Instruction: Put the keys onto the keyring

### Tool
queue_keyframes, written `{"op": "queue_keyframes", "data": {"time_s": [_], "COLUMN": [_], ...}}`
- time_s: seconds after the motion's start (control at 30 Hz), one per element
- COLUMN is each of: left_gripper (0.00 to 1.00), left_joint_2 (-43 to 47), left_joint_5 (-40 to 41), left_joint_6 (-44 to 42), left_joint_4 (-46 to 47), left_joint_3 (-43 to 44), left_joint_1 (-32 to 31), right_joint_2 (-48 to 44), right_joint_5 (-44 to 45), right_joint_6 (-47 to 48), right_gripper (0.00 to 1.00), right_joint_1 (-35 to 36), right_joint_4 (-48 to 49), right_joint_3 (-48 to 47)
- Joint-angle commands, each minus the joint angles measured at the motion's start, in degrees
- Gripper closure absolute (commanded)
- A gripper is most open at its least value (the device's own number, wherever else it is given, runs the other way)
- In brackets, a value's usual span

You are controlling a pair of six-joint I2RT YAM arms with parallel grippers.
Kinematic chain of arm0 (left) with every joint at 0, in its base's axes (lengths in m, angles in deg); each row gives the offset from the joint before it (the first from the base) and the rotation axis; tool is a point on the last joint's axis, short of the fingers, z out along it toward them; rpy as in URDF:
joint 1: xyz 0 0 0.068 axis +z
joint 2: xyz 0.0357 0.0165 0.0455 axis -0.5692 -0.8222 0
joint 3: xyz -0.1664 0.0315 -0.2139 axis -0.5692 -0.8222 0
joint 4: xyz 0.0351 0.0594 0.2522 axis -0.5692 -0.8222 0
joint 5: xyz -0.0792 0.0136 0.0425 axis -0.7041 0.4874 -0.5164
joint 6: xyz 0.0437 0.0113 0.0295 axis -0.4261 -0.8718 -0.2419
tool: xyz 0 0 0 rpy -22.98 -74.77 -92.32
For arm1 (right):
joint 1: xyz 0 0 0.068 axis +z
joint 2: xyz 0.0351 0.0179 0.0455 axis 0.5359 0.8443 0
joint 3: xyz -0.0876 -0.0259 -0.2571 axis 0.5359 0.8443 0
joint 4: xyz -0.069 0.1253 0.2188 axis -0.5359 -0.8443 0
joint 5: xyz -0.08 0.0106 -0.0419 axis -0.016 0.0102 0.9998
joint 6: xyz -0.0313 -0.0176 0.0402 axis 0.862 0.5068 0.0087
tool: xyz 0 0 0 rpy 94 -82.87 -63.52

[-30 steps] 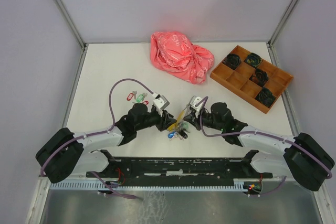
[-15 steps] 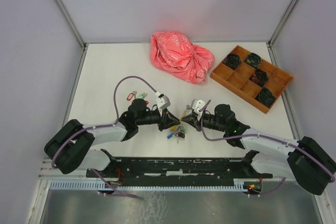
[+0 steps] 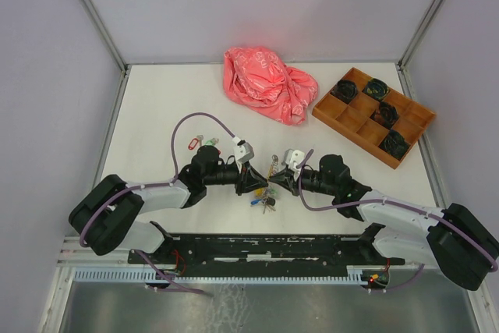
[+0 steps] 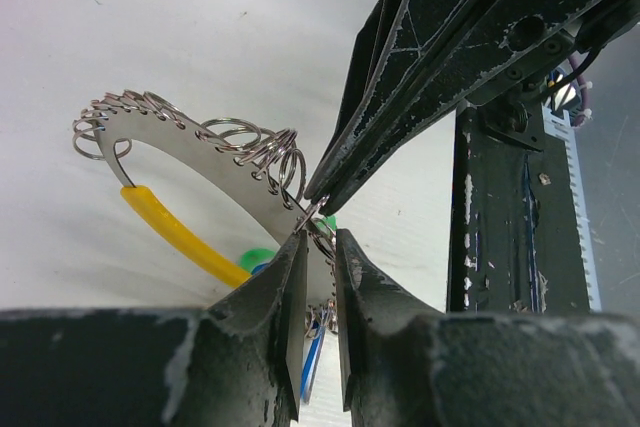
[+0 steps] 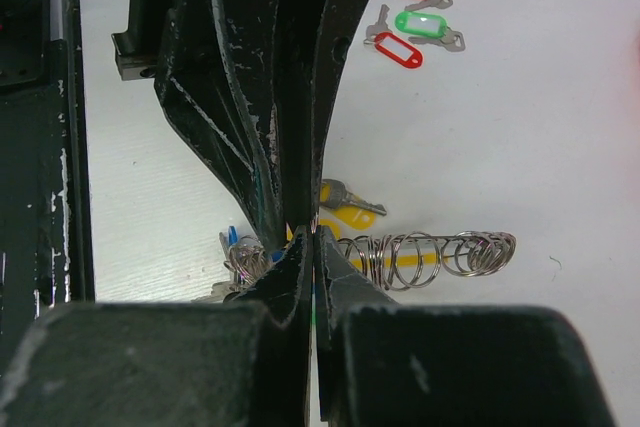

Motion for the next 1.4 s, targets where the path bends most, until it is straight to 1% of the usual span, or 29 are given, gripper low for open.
{"op": "queue_keyframes", "data": {"time_s": [0.0,0.07,0.2,0.27,0.3,0.4,0.47,0.8,0.97,1.2,1.37], "left_gripper": [0.78,0.82,0.94,0.97,0.97,0.83,0.78,0.66,0.65,0.66,0.70], "left_joint_2": [0.71,1.03,1.65,1.86,1.94,2.09,2.34,5.39,6.22,4.06,2.64], "left_joint_5": [-1.15,-1.30,-1.28,-0.90,-0.62,-0.17,0.37,0.60,-1.76,-6.44,-8.31], "left_joint_6": [-3.74,-4.02,-5.02,-5.35,-5.43,-5.75,-6.31,-10.28,-12.92,-14.49,-14.44], "left_joint_4": [2.91,2.78,2.32,1.83,1.62,0.20,-0.79,-0.21,-0.21,0.39,0.02], "left_joint_3": [2.24,2.24,2.28,2.36,2.44,2.64,2.35,-0.03,-0.82,-0.06,0.71], "left_joint_1": [0.28,0.36,0.40,0.44,0.42,0.39,0.49,0.87,0.88,0.83,0.85], "right_joint_2": [-0.72,-0.60,-0.77,-1.00,-1.11,-1.63,-2.29,-3.03,-3.30,-3.51,-3.55], "right_joint_5": [-4.20,-4.95,-6.14,-6.42,-6.47,-5.98,-5.10,-5.94,-6.66,-8.01,-8.20], "right_joint_6": [0.30,0.32,0.66,0.84,0.94,1.40,1.68,2.45,2.81,2.99,3.00], "right_gripper": [0.99,0.99,0.99,0.99,0.99,0.99,0.99,0.99,0.99,0.99,0.99], "right_joint_1": [0.25,0.25,0.25,0.25,0.29,0.20,0.24,0.16,0.16,0.16,0.16], "right_joint_4": [4.60,4.55,3.02,1.95,1.61,0.94,0.69,0.00,-0.01,-0.01,-0.09], "right_joint_3": [-0.80,-0.90,-1.31,-1.52,-1.54,-1.54,-1.47,-1.72,-1.76,-1.98,-2.03]}}
